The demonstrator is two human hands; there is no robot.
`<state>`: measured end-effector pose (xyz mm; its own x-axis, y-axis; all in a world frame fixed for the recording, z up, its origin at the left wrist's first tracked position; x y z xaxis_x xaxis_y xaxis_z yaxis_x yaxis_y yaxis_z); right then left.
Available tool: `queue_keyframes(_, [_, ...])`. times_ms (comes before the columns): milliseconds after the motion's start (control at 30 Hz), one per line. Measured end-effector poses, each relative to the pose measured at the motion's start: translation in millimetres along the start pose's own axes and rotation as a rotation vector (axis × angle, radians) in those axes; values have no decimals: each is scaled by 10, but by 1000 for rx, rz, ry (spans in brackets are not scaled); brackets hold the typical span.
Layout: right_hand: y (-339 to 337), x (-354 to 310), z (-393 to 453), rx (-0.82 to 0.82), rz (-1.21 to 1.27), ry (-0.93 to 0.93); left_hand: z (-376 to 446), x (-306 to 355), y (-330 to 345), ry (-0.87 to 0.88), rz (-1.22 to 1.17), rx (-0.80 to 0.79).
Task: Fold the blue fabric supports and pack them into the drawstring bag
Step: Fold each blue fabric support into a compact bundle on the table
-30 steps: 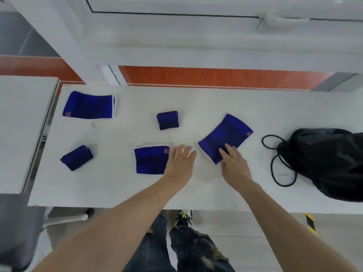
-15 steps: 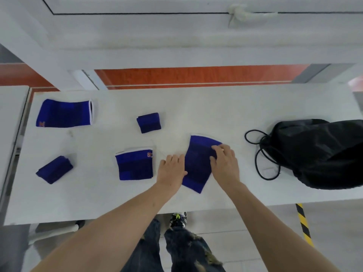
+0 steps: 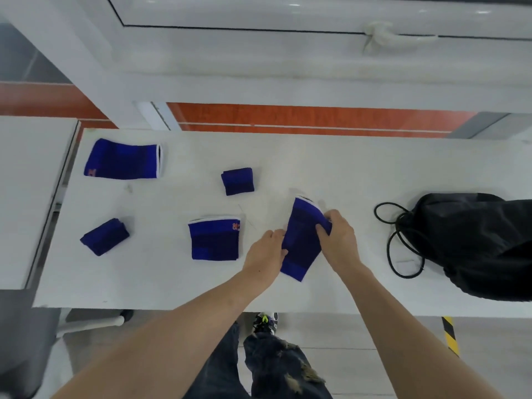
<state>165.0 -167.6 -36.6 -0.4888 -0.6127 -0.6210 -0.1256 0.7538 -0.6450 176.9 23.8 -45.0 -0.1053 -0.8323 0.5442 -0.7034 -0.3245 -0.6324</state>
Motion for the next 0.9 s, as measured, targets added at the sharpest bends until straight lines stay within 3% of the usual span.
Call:
queue_keyframes(167, [5,-640,-222,25,170,-59,-307,-156,-460,-47,-57,111])
queue_keyframes(333, [269,-1432,-173,-45,336,-34,-686,-576,-1018,-131,-173,234])
queue_keyframes(500, [733,-2292,-70,-176,348,-133,-1019,-1163,-1474,-234,-274,364])
queue_keyframes(733, [1331,-3127,51,-214,271,-93,-1247,-2107,-1996,-323,-354,406])
queue_keyframes(900, [1510,-3419,225,-151,280,-69,-1091,-2645,-2293,-310,-344,342])
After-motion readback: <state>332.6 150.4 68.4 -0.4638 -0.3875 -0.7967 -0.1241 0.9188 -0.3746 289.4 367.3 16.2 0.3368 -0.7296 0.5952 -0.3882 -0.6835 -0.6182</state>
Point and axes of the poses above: each hand's wrist, its own z-axis towards the middle knuckle, its own y-axis out of the palm, x = y × z, the point moved 7 cm from there along z, towards the middle knuckle, and after that the axes turned 11 degrees about -x, right-handed, at the moved point
